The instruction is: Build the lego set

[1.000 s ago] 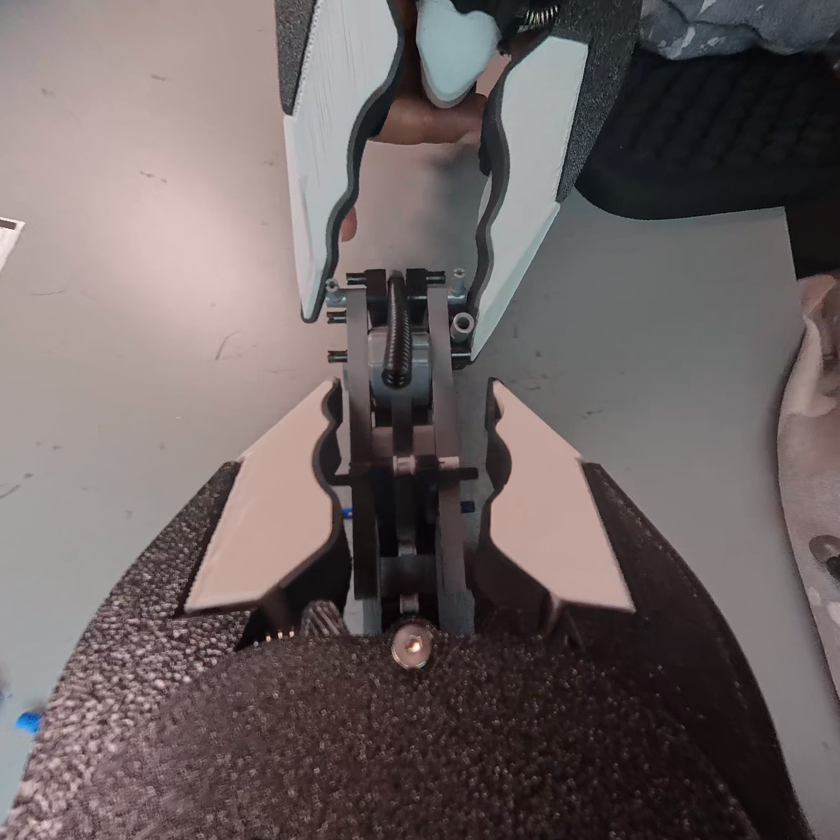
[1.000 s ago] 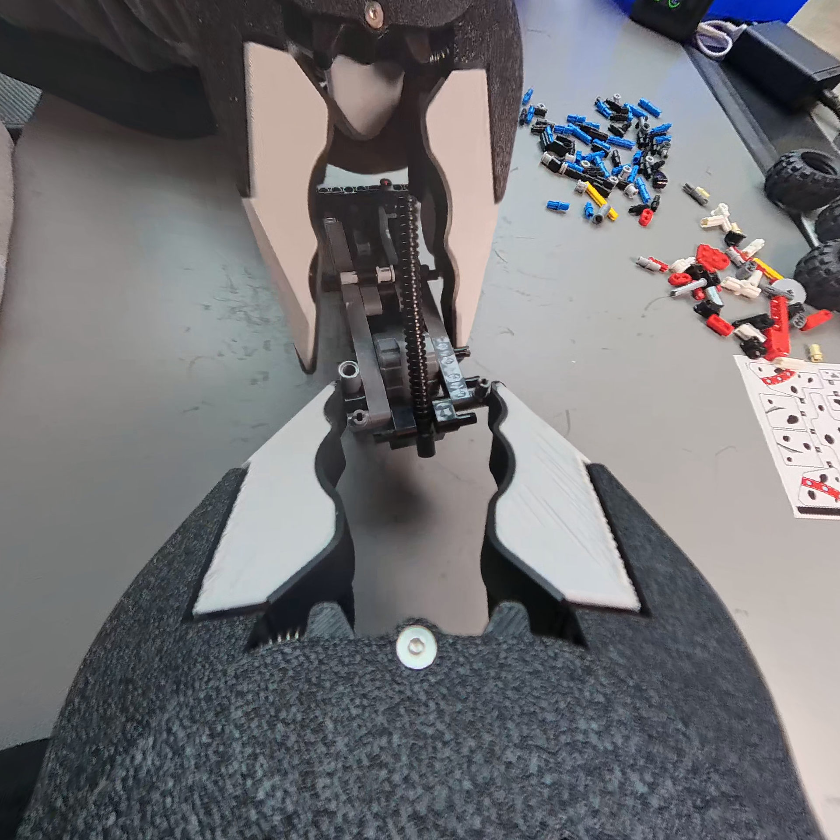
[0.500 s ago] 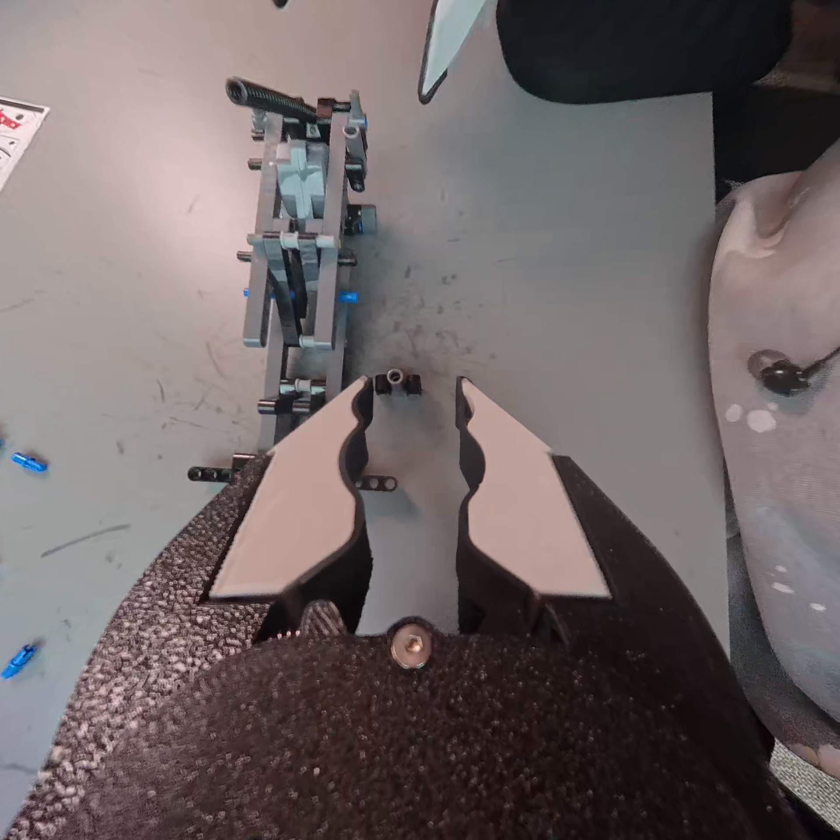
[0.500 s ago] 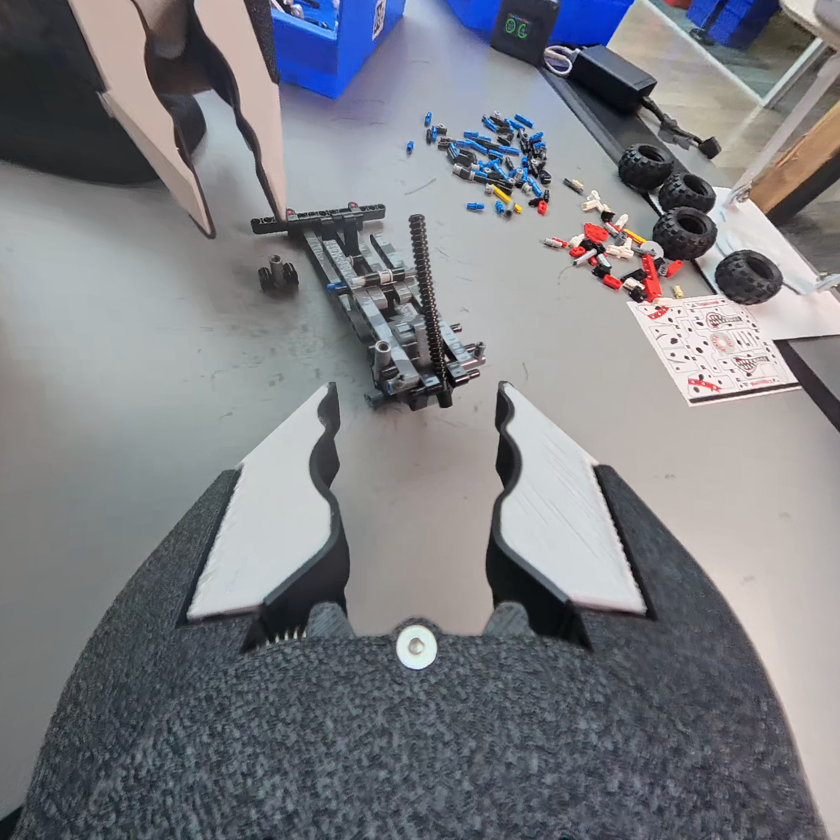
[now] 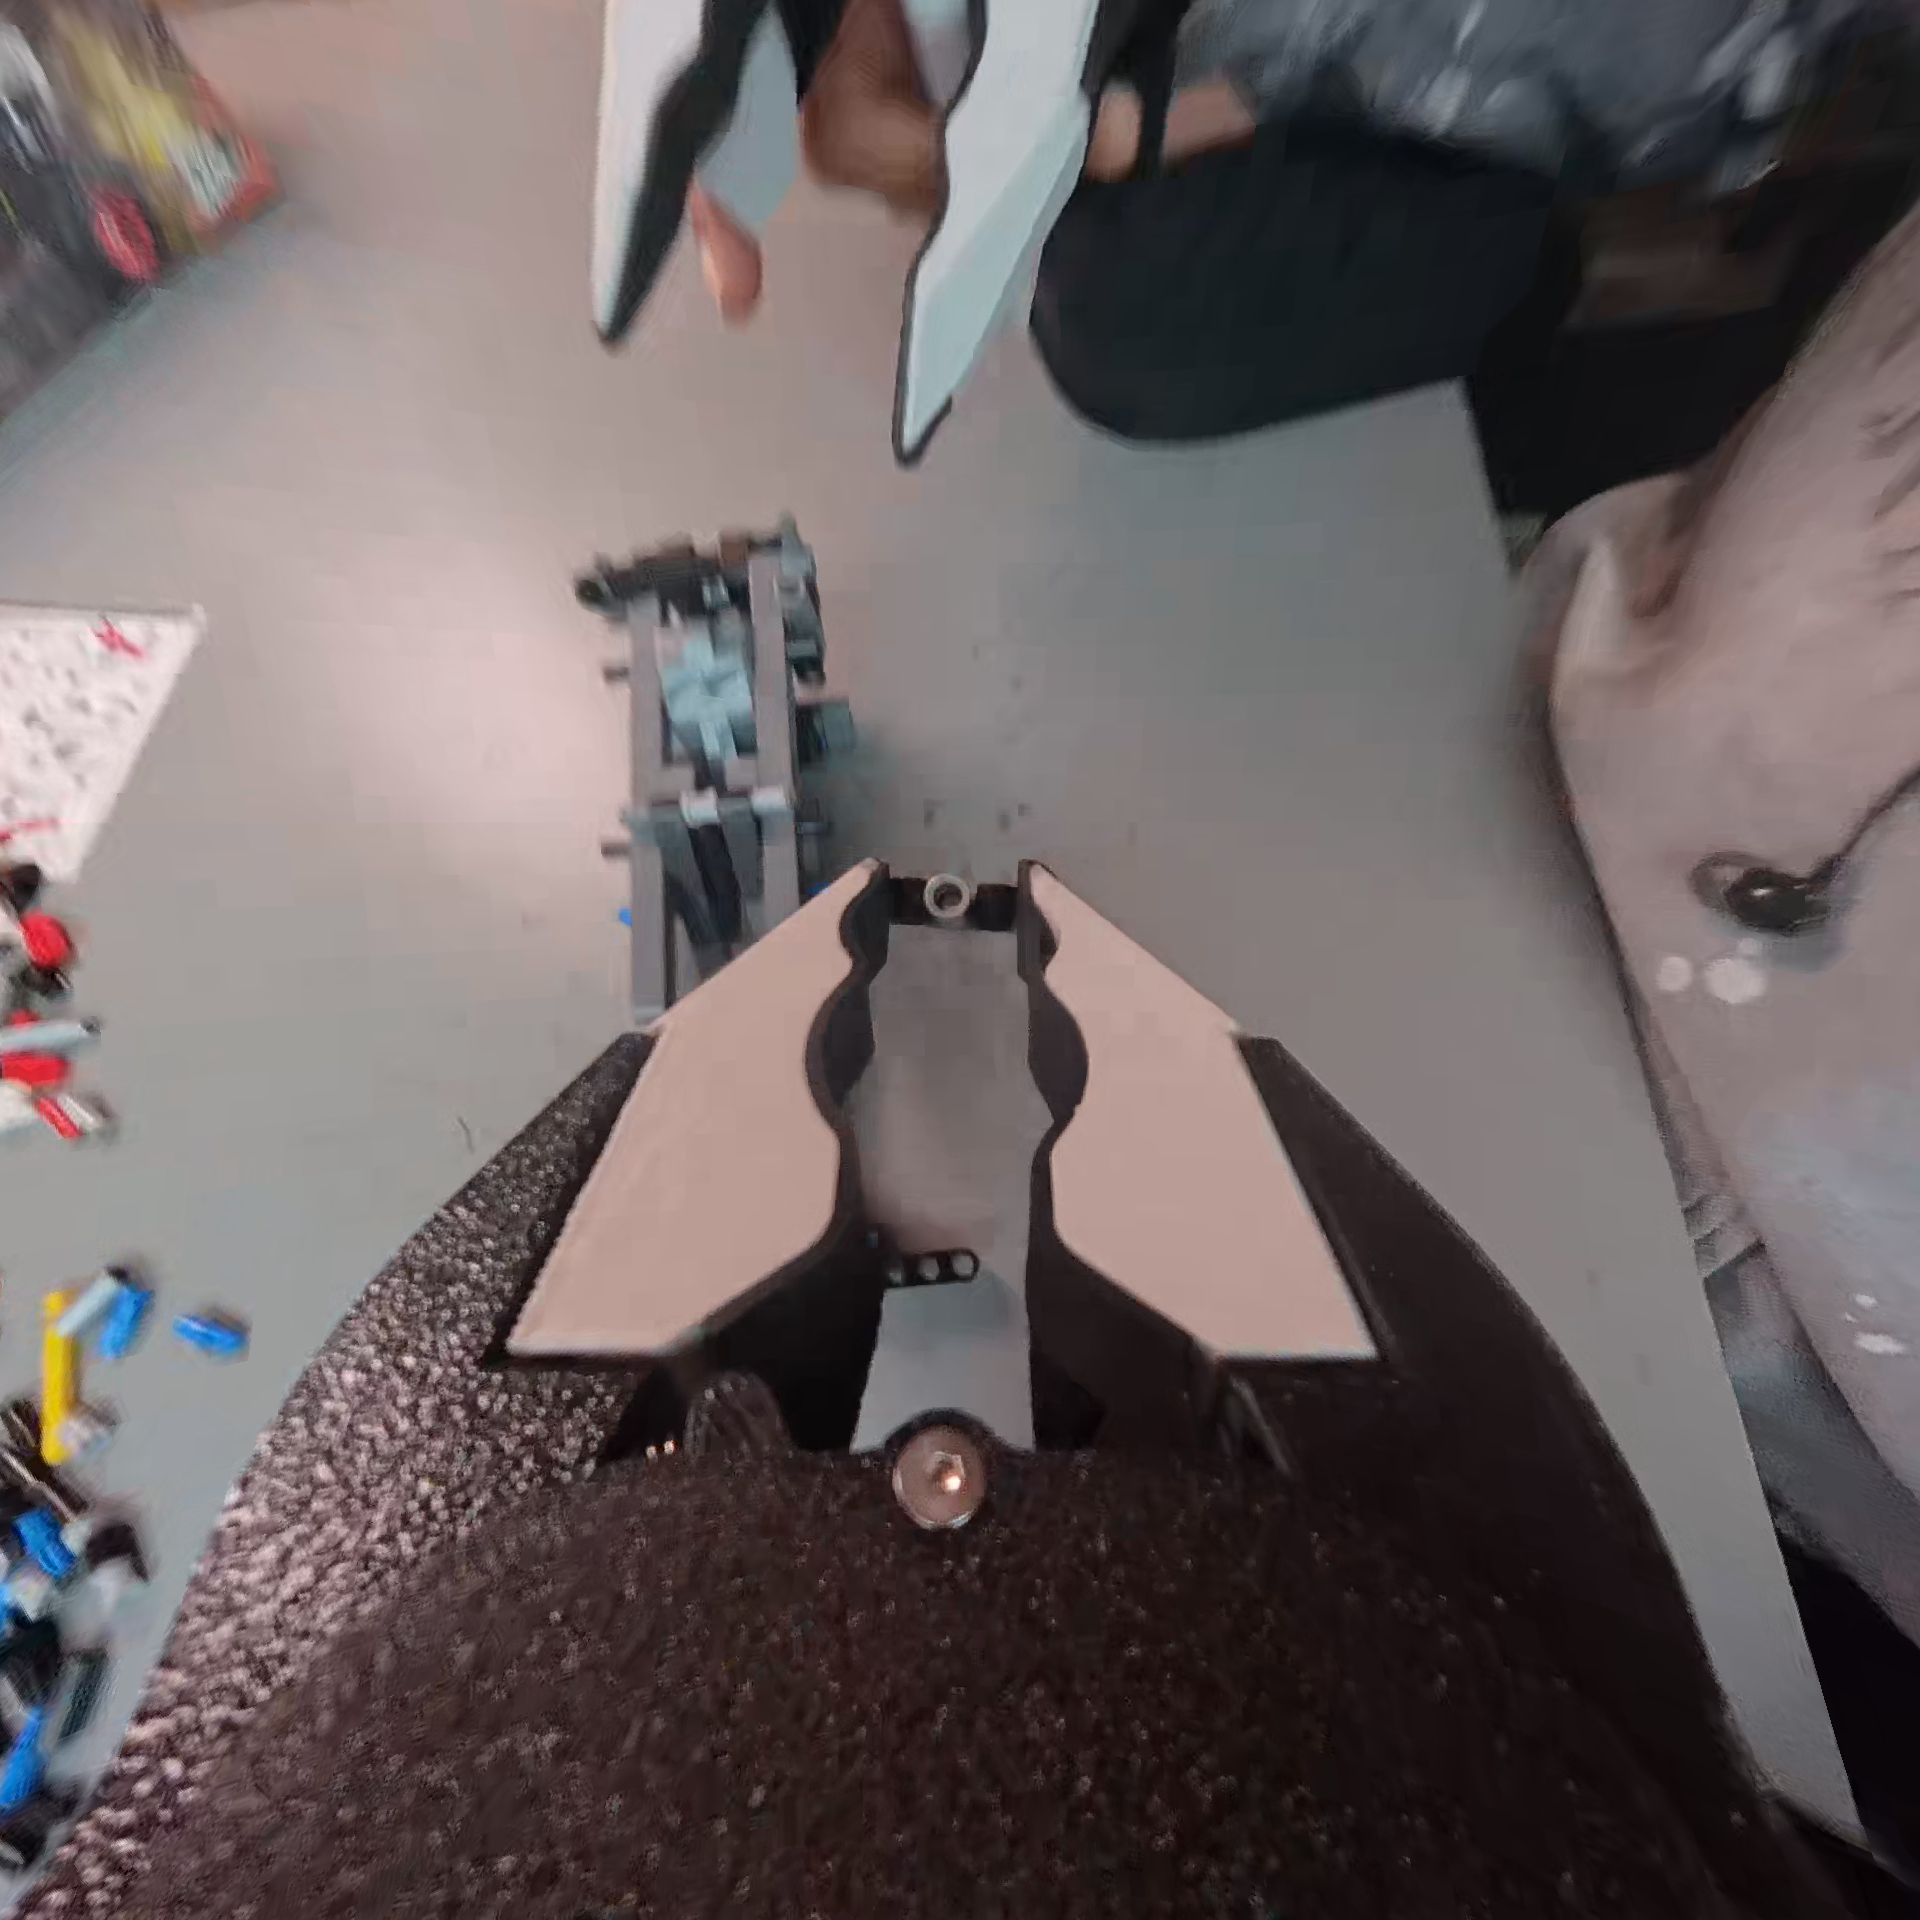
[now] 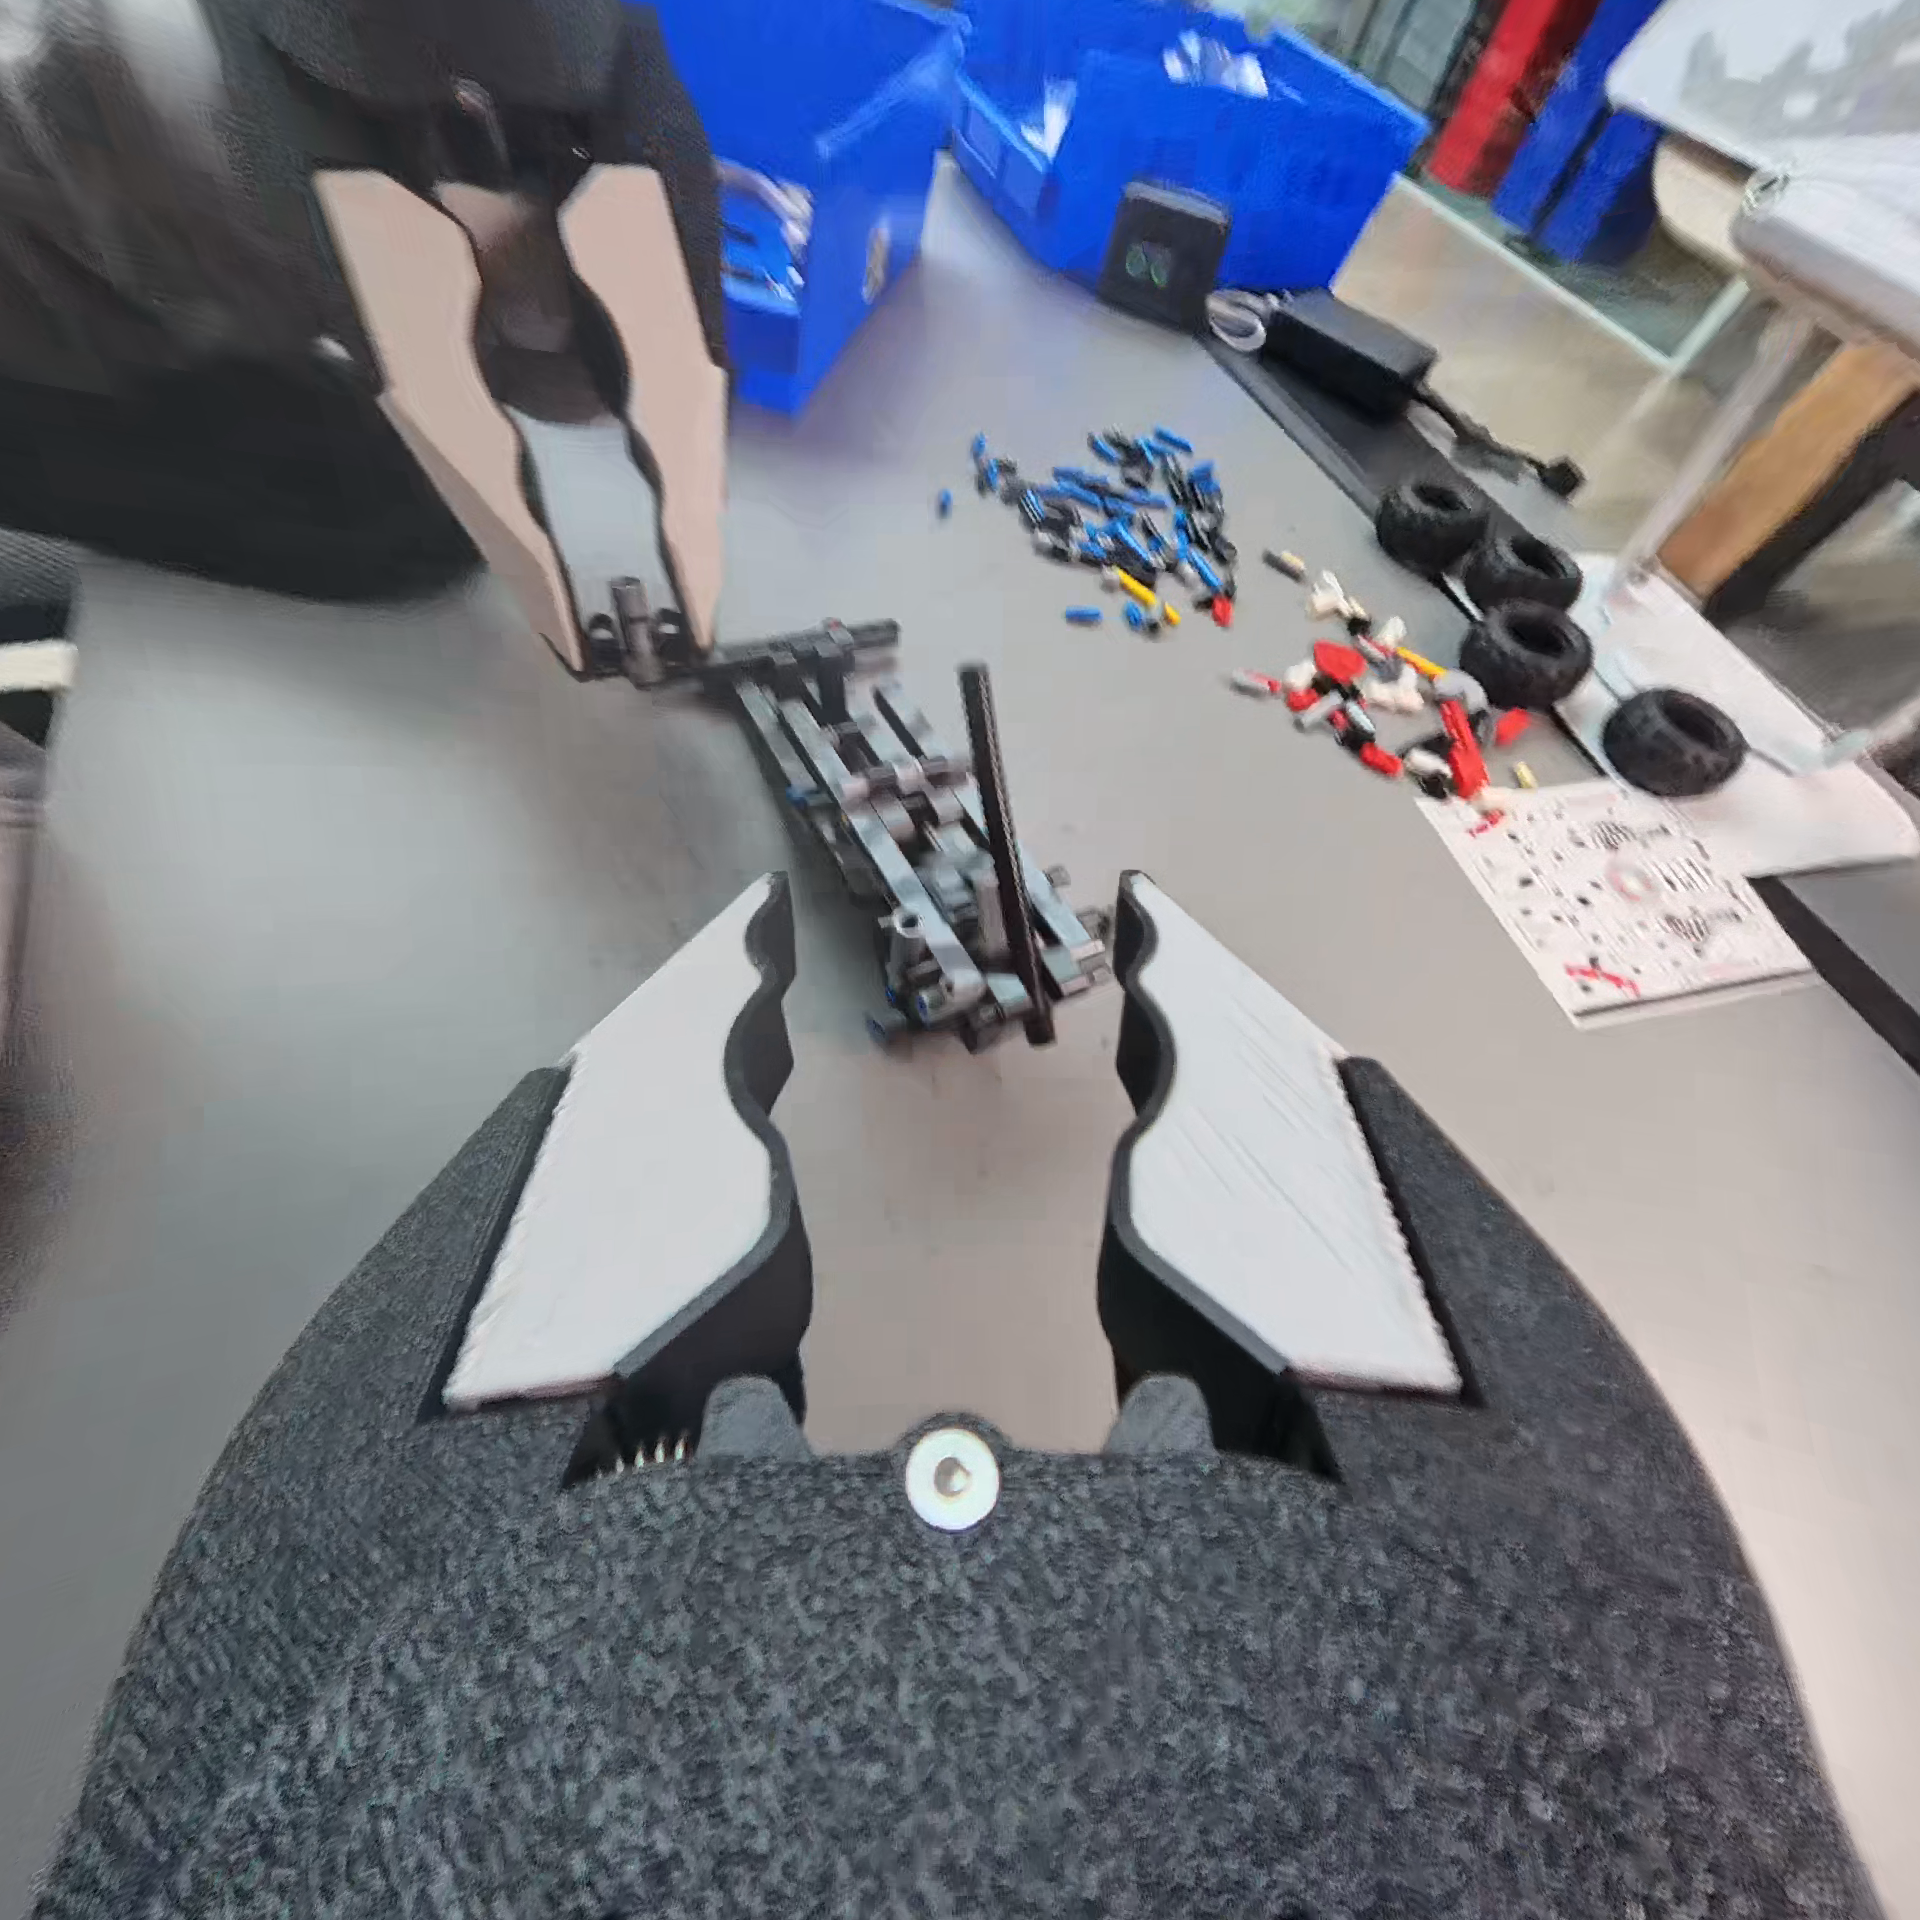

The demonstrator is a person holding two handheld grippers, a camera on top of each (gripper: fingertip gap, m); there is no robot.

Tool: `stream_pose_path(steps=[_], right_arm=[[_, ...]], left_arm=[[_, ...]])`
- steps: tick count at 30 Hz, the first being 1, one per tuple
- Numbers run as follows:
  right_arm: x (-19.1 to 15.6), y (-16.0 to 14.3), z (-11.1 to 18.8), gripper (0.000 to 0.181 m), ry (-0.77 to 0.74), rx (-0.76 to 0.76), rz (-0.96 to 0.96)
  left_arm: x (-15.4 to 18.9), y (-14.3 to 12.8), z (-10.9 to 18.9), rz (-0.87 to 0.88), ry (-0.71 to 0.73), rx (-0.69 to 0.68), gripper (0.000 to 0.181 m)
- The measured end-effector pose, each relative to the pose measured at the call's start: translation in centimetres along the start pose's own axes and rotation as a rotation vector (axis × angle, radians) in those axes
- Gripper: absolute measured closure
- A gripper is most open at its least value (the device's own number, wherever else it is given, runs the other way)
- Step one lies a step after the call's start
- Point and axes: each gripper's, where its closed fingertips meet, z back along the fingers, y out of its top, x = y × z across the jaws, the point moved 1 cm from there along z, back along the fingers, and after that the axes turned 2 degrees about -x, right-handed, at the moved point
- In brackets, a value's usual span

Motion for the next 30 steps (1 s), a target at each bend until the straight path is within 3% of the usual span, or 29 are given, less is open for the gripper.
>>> stream_pose_path(steps=[3, 6, 11, 15, 20, 23, 26, 30], right_arm=[[-1.7, 4.9, 0.2, 0.132, 0.241, 0.179, -0.069], [-2.0, 8.8, 0.1, 0.142, 0.462, 0.305, -0.173], [0.7, 10.6, -1.3, 0.153, 0.573, 0.354, -0.281], [1.5, 11.3, -0.9, 0.162, 0.669, 0.42, -0.343], [2.2, 10.3, -1.9, 0.168, 0.66, 0.462, -0.367], [3.8, 10.0, -2.0, 0.175, 0.564, 0.535, -0.378], [4.6, 9.3, -1.9, 0.175, 0.437, 0.561, -0.285], [5.1, 9.0, -1.9, 0.175, 0.324, 0.583, -0.202]], left_arm=[[-0.6, 4.7, 3.5, -0.118, -0.063, 0.251, 0.156], [-1.7, 8.0, 5.4, -0.244, -0.107, 0.364, 0.156], [-4.2, 11.7, 5.9, -0.355, -0.13, 0.445, 0.155], [-5.7, 12.4, 5.2, -0.388, -0.133, 0.444, 0.156], [-6.8, 11.8, 4.3, -0.344, -0.154, 0.472, 0.155], [-8.4, 11.3, 4.0, -0.241, -0.118, 0.497, 0.155], [-10.1, 10.4, 3.7, -0.072, -0.122, 0.518, 0.152], [-10.8, 9.9, 2.8, 0.025, -0.14, 0.502, 0.156]])
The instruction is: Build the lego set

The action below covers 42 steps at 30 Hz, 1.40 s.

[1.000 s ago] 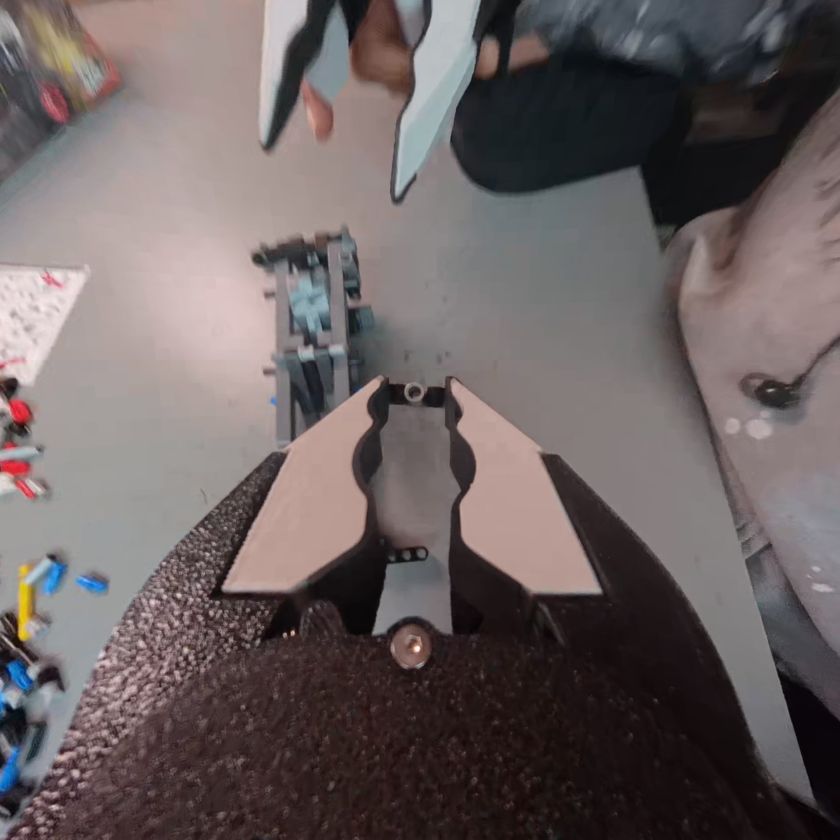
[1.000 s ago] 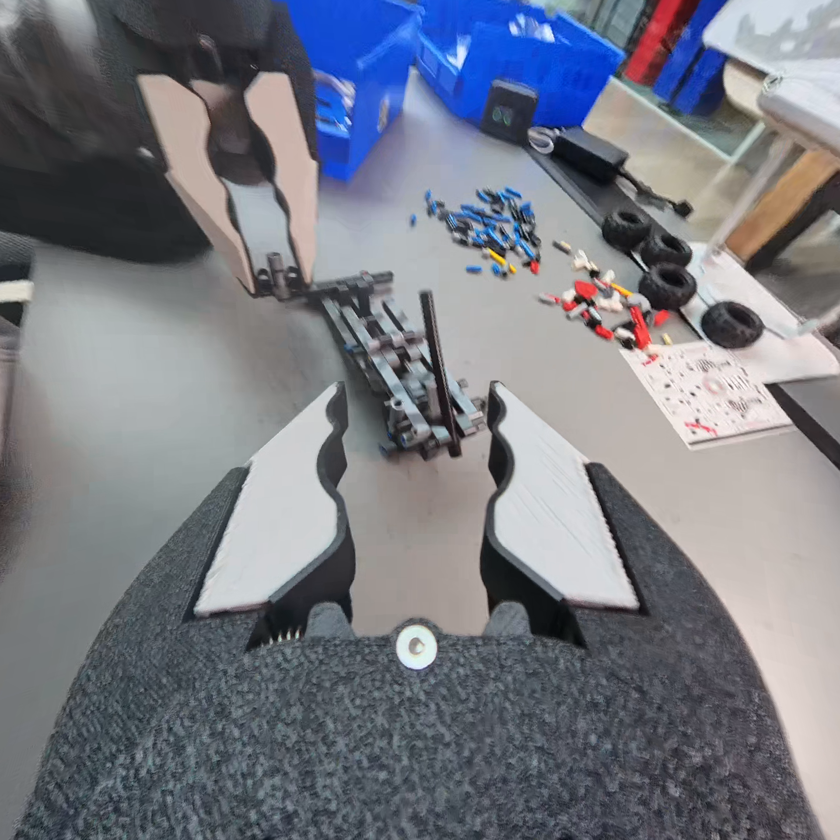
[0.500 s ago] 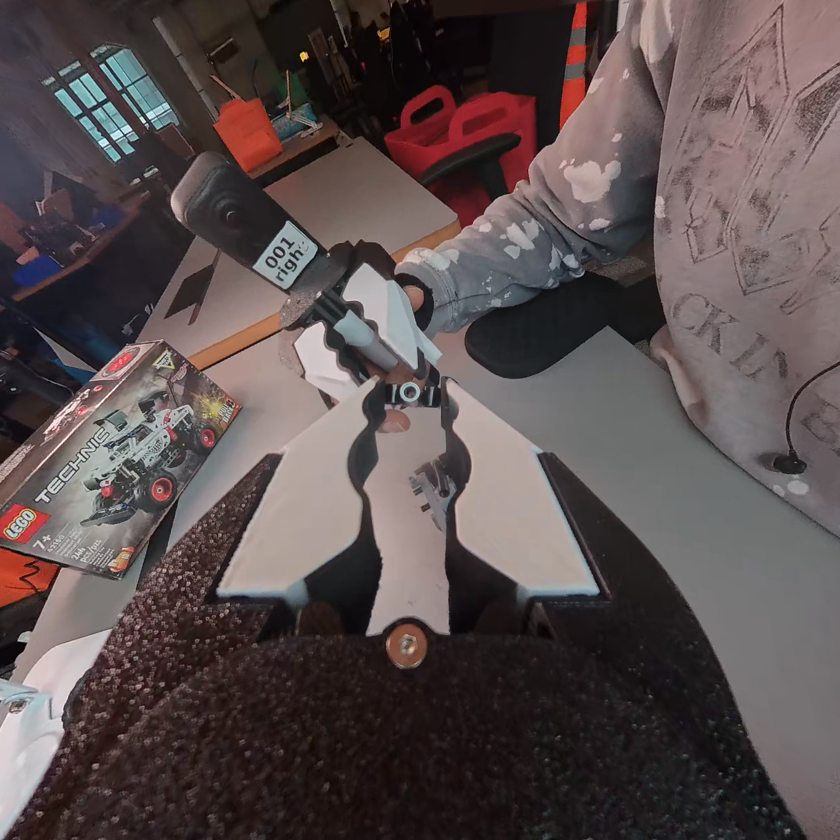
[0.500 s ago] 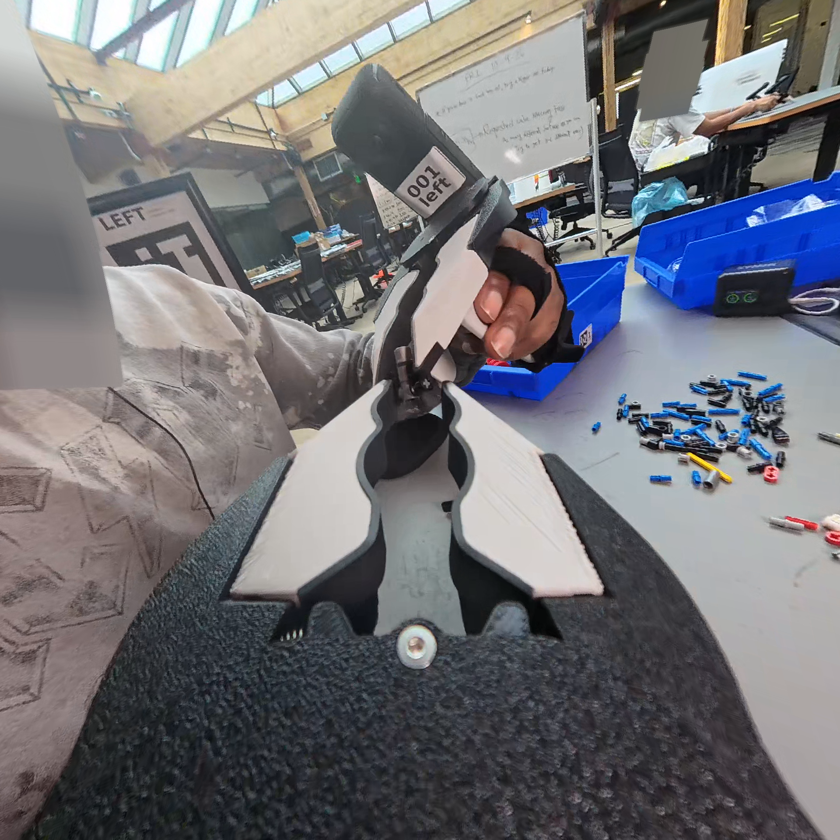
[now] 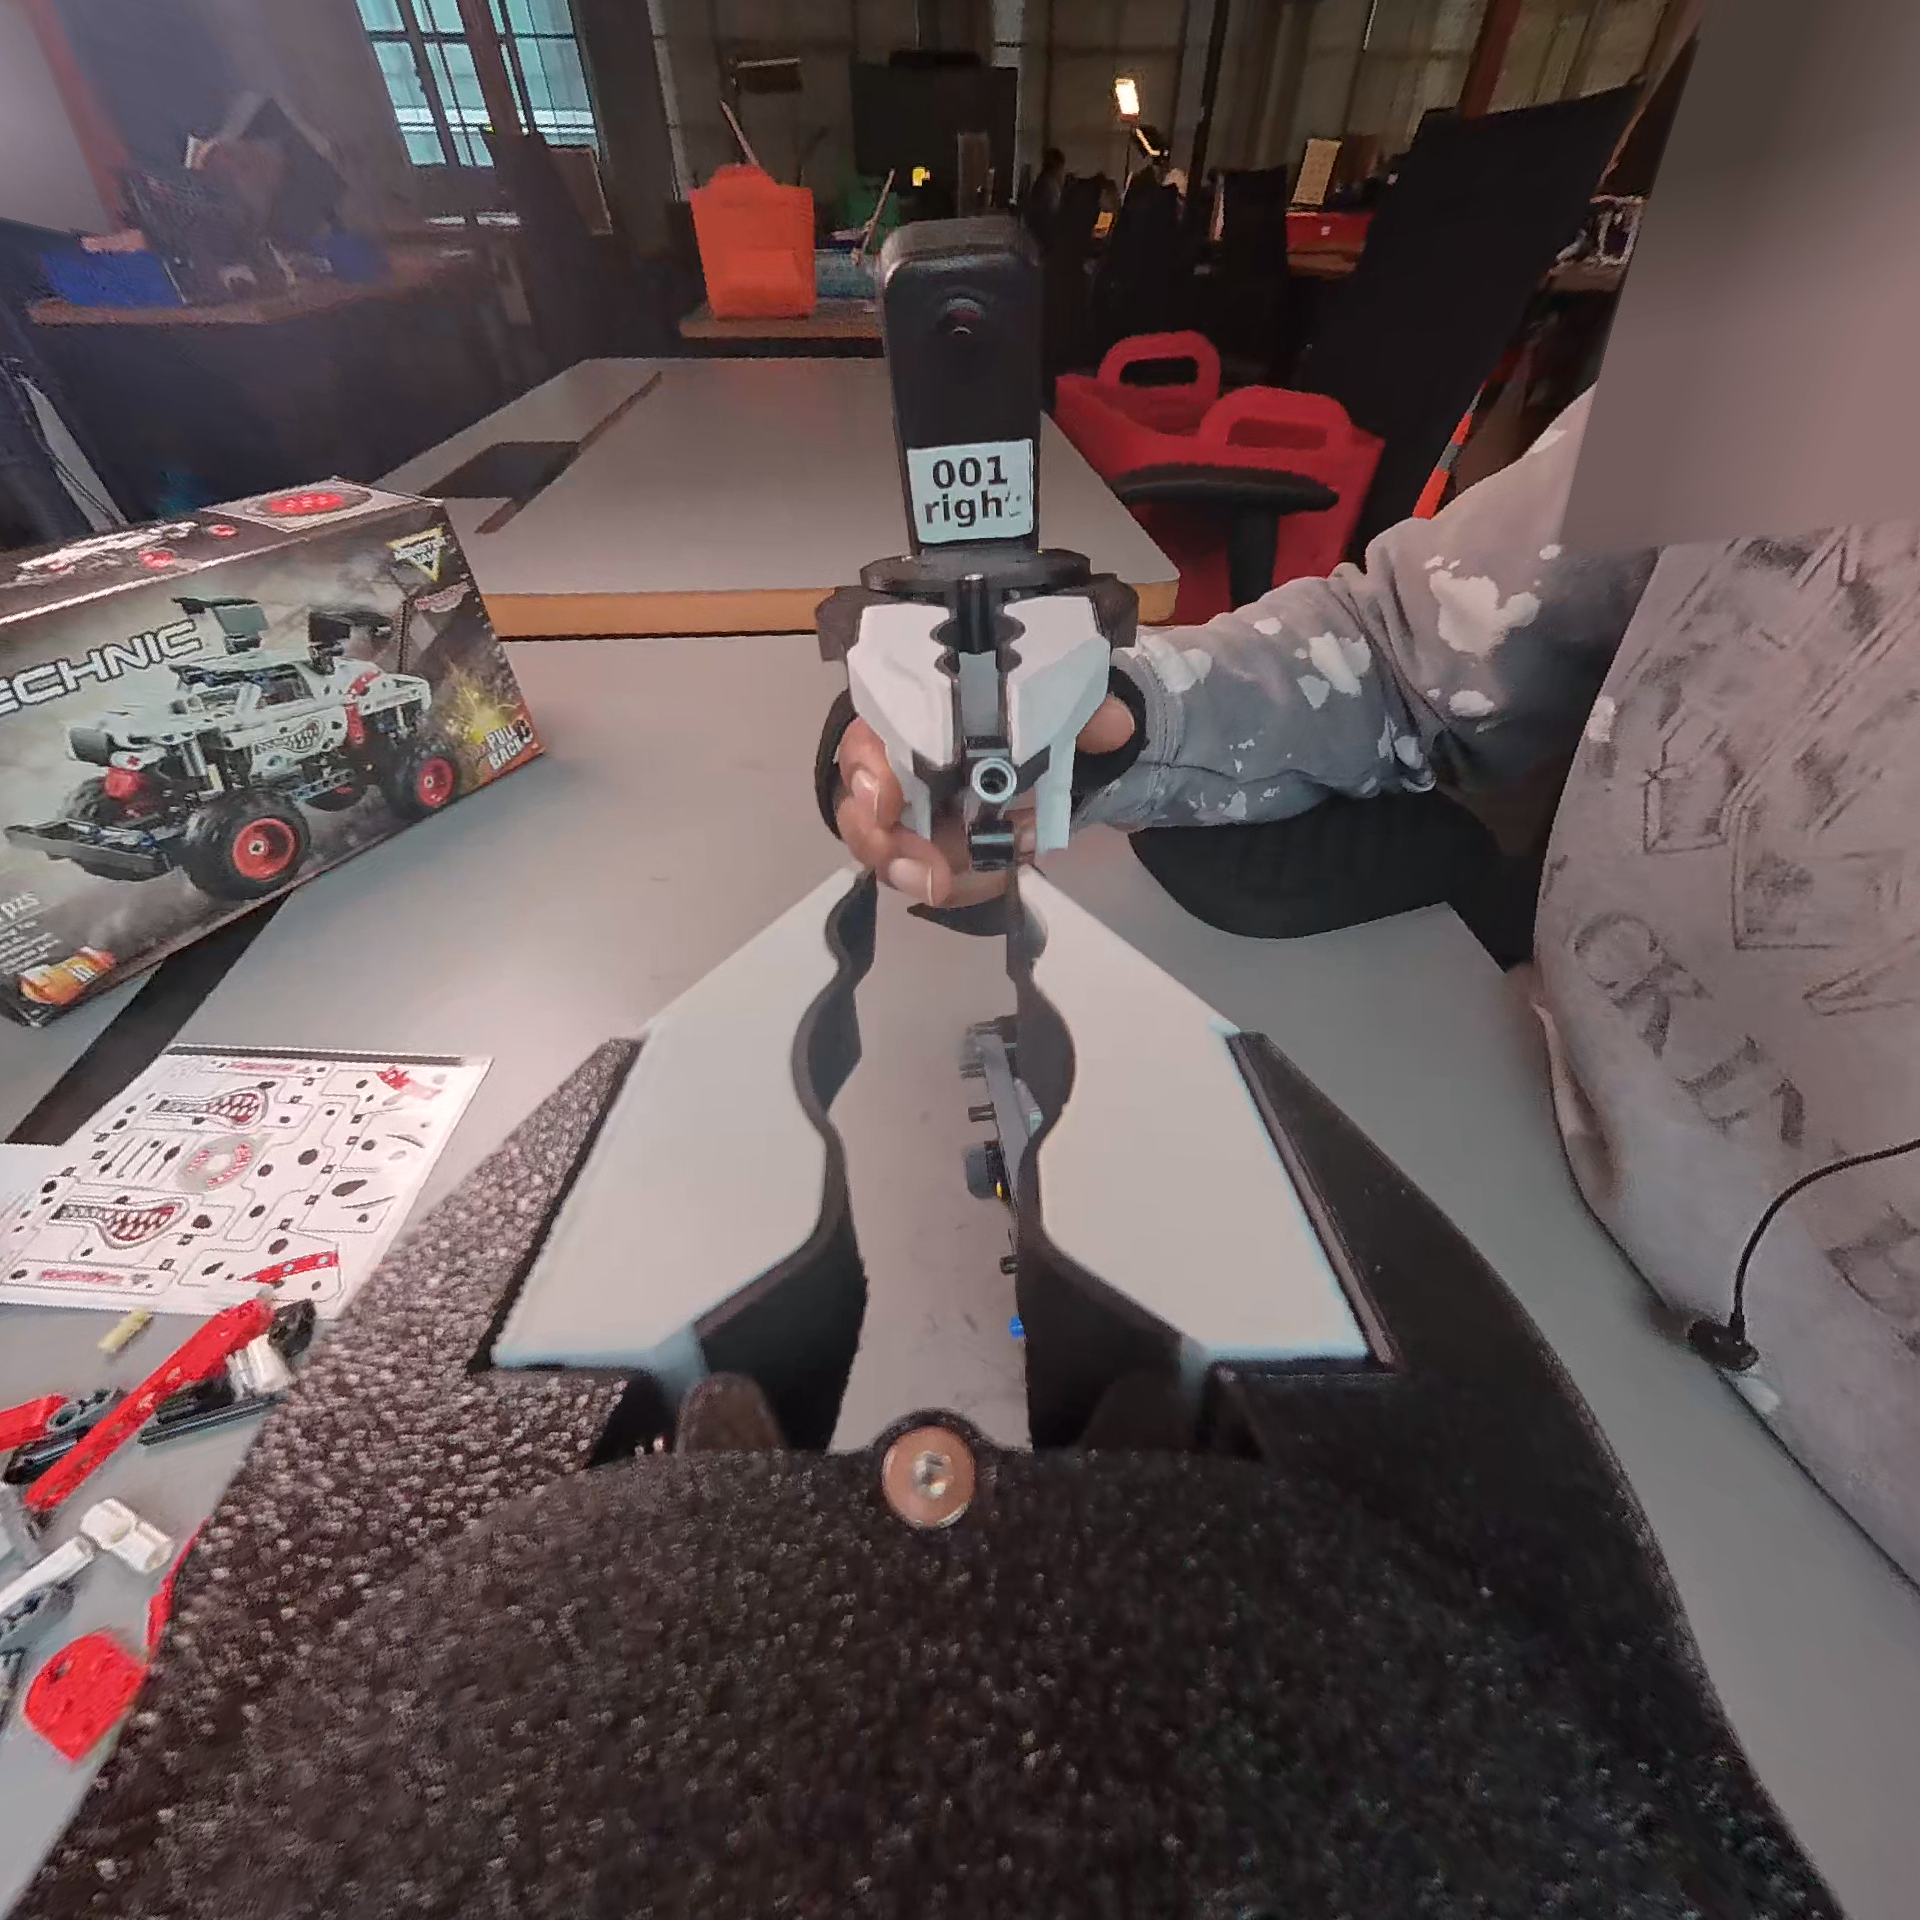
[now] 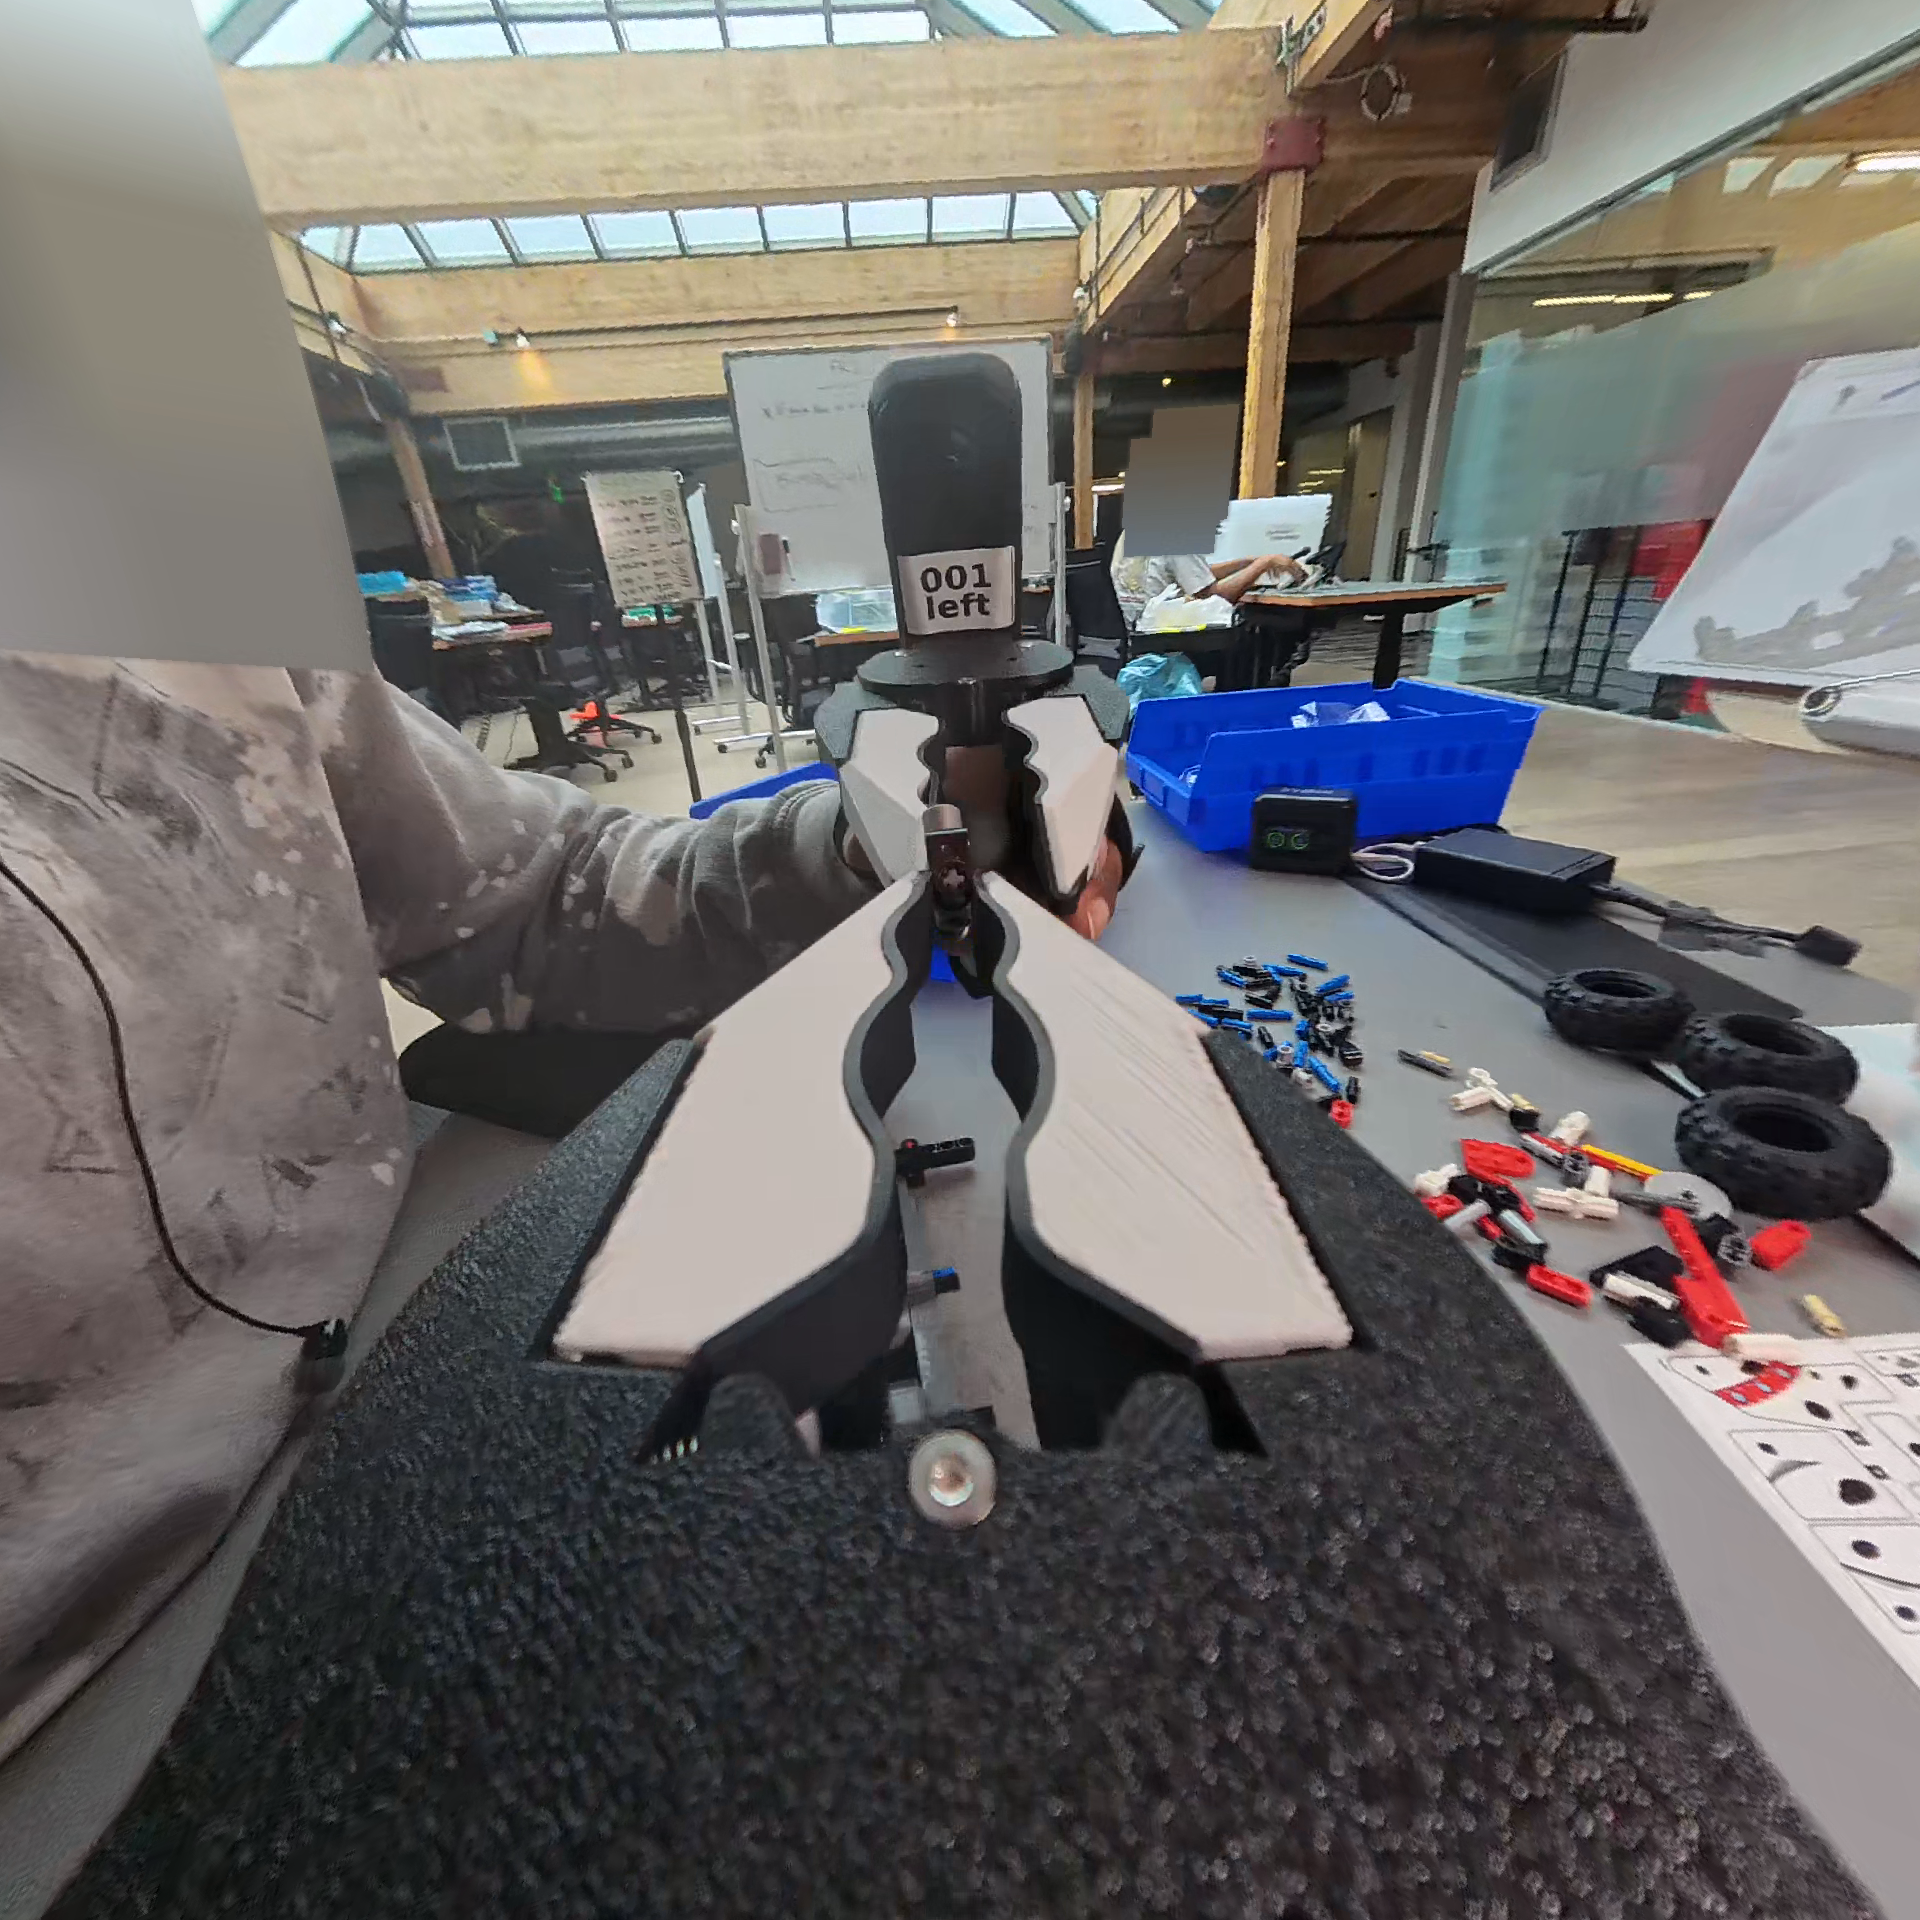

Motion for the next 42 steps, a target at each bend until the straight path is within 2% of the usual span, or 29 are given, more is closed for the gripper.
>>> stream_pose_path(steps=[5, 8, 11, 27, 30, 33, 42], right_arm=[[1.3, -0.6, 0.6, 0.175, -0.057, -0.01, 0.007], [1.2, -1.3, 0.3, 0.175, -0.06, -0.036, 0.031], [1.1, -1.8, 0.0, 0.175, -0.061, -0.056, 0.042], [0.2, -3.1, -0.2, 0.175, 0.066, -0.093, -0.135], [0.7, -3.1, -0.1, 0.175, 0.048, -0.082, -0.151], [1.4, -2.8, -0.1, 0.175, 0.018, -0.057, -0.181], [2.1, -2.4, 0.1, 0.175, -0.035, -0.032, -0.161]], left_arm=[[0.2, 0.7, -0.3, 0.008, 0.004, 0.024, 0.157], [-0.5, 0.4, -0.6, 0.015, 0.059, -0.015, 0.159], [-0.3, -0.1, -0.9, 0.006, 0.061, -0.054, 0.172], [0.8, -1.3, -0.9, -0.084, 0.002, -0.157, 0.172], [0.3, -1.4, -0.9, -0.062, 0.034, -0.162, 0.171], [-0.6, -1.3, -0.7, -0.019, 0.069, -0.145, 0.16], [-1.1, -0.6, -0.5, 0.083, 0.086, -0.087, 0.164]])
